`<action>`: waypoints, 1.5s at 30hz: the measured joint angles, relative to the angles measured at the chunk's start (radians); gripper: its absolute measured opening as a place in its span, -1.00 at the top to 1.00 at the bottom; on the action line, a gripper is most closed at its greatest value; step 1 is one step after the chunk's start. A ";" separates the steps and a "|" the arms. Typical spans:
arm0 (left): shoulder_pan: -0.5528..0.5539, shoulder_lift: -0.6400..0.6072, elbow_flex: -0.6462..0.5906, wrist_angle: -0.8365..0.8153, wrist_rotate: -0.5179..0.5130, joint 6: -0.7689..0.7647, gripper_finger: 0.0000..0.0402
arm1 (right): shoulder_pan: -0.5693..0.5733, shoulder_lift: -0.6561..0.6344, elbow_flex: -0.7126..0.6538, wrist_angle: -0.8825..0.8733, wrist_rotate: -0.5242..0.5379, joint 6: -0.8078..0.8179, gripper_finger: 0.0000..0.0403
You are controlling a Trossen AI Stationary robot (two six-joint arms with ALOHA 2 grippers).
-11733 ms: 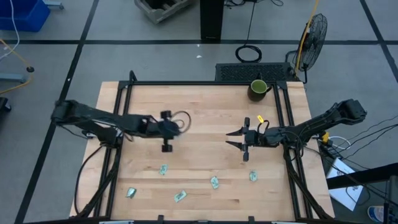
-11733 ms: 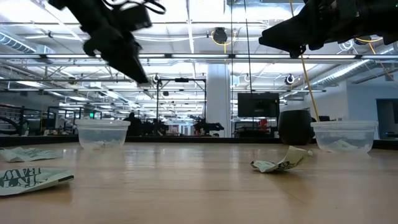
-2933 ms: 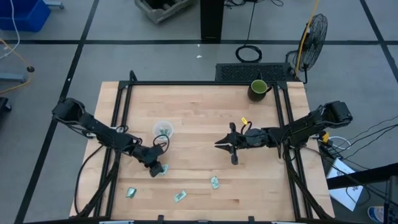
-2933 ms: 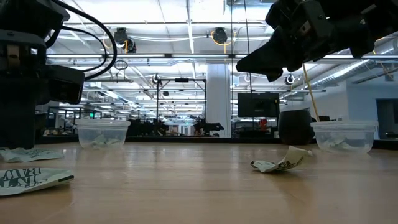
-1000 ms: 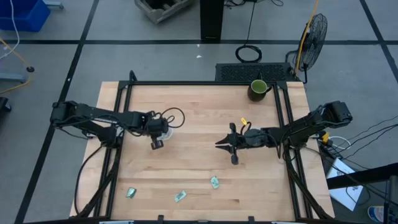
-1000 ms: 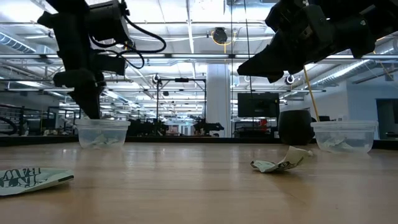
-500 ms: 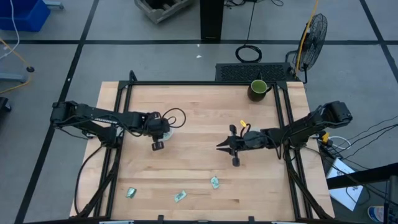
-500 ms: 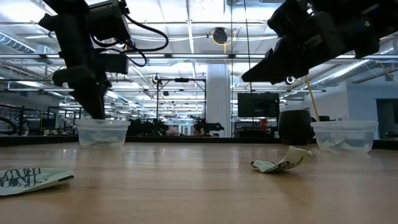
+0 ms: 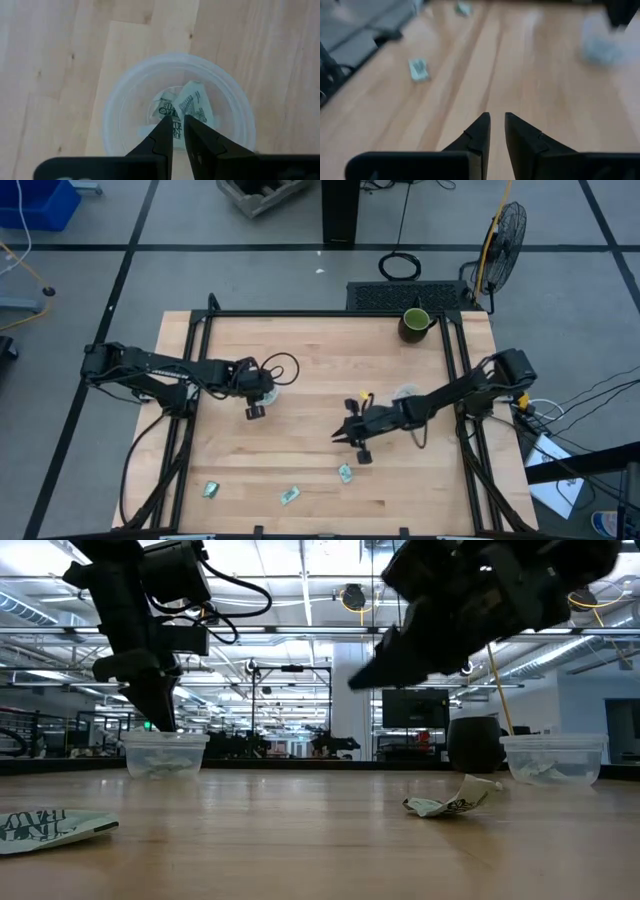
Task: Pick and place items into bin
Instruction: Put the stevia packet into the right transparent bin
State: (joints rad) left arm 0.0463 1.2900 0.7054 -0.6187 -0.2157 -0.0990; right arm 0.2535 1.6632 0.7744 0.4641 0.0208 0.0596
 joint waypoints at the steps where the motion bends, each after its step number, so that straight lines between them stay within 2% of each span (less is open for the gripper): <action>1: 0.000 0.000 0.000 0.000 -0.002 0.000 0.74 | 0.000 0.014 0.027 -0.064 0.000 0.004 0.70; 4: 0.000 0.000 0.001 -0.003 -0.003 0.000 0.75 | 0.007 0.041 0.085 -0.201 0.003 0.006 0.61; 14: 0.000 -0.001 0.001 -0.015 -0.003 -0.001 0.75 | 0.138 0.060 0.097 -0.179 0.000 -0.075 0.31; 19: 0.000 -0.001 0.001 -0.012 -0.003 -0.002 0.75 | 0.196 0.137 0.097 -0.161 0.013 0.010 0.28; 23: 0.000 -0.001 0.001 -0.006 -0.003 -0.004 0.75 | 0.208 0.210 0.096 -0.094 0.082 0.032 0.29; 27: -0.003 -0.001 0.001 -0.006 -0.003 -0.004 0.75 | 0.207 0.261 0.097 -0.037 0.082 0.063 0.29; 36: -0.003 -0.001 0.001 -0.006 -0.003 -0.008 0.75 | 0.207 0.309 0.100 -0.032 0.107 0.069 0.31; 40: -0.003 -0.001 0.001 -0.006 -0.003 -0.009 0.75 | 0.207 0.305 0.099 -0.038 0.108 0.045 0.43; 45: -0.003 -0.001 0.001 -0.006 -0.003 -0.009 0.75 | 0.208 0.307 0.098 -0.044 0.107 0.041 0.72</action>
State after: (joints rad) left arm 0.0434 1.2892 0.7059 -0.6243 -0.2188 -0.1078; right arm 0.4614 1.9704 0.8722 0.4201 0.1276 0.1002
